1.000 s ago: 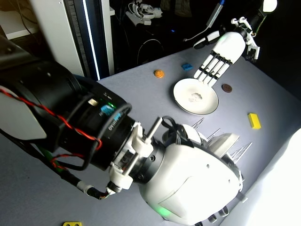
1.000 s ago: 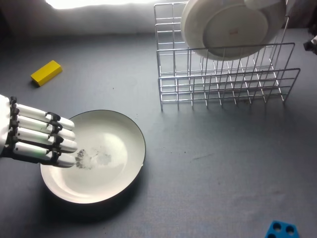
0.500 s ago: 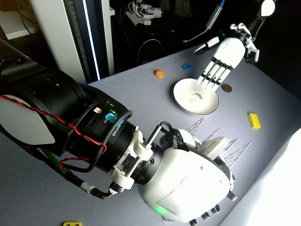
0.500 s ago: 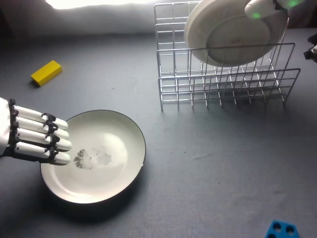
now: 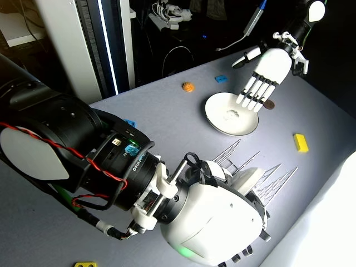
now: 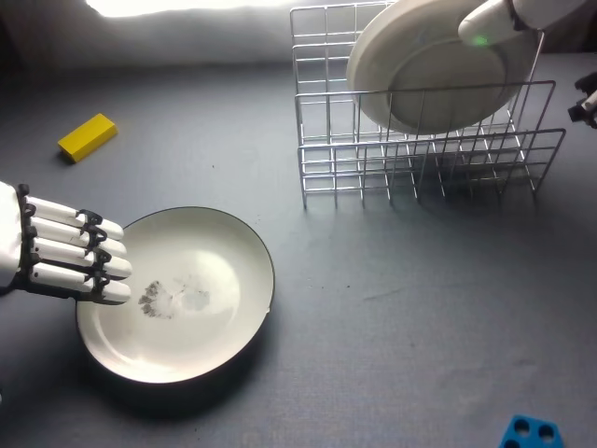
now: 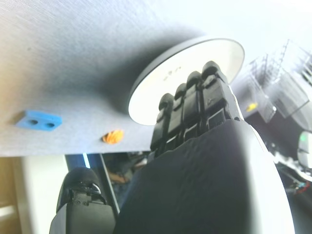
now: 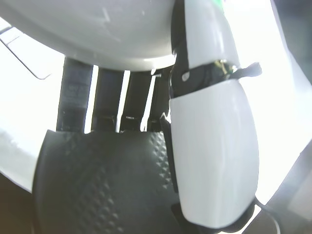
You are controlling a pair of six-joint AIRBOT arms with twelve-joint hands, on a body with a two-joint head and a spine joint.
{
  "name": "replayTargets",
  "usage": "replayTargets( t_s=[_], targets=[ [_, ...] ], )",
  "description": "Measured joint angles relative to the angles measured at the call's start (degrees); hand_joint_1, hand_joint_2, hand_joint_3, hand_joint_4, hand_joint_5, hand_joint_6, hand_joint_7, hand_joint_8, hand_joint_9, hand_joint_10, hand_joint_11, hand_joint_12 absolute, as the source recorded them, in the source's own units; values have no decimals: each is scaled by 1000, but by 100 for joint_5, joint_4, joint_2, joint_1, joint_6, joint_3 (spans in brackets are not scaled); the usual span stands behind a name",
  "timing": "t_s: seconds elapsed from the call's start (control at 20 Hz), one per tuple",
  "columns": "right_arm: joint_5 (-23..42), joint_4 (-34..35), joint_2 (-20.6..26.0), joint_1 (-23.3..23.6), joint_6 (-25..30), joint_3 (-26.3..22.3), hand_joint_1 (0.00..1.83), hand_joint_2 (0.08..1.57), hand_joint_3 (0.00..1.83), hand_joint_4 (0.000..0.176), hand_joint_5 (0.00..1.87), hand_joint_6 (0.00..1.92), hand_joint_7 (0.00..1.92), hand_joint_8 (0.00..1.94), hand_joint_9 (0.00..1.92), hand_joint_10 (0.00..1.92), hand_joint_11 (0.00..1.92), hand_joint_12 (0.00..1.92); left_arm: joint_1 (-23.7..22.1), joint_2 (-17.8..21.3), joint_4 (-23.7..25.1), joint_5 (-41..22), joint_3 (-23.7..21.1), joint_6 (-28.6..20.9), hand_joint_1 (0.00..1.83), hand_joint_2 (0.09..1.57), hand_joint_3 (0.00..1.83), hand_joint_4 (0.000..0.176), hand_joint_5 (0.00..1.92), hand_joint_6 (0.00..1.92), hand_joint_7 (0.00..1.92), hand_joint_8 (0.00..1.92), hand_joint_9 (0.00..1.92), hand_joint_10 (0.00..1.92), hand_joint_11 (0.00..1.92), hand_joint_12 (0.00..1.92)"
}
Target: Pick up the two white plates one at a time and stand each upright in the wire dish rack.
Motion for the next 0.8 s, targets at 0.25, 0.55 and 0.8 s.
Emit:
replayTargets(
  t_s=[0.25, 0.55, 0.8],
  targets=[
    [35, -2, 0, -48, -68, 24, 1392, 1057, 1, 0, 985, 910, 1134, 725, 1065, 936, 978, 973, 61, -2, 11, 46, 0, 20, 0, 1004, 2, 0, 55, 5, 0, 0, 0, 0, 0, 0],
    [164, 7, -11, -151, -79, 52, 1174, 1127, 0, 0, 936, 1036, 925, 558, 931, 547, 698, 1115, 63, -26, 4, 74, 2, 42, 0, 999, 0, 0, 31, 0, 0, 0, 0, 0, 0, 0],
    [264, 42, -11, -151, -92, 52, 1150, 1041, 0, 0, 850, 96, 985, 26, 939, 166, 521, 1163, 63, -26, 4, 74, 2, 44, 0, 999, 0, 0, 48, 5, 0, 0, 0, 0, 0, 0]
  ],
)
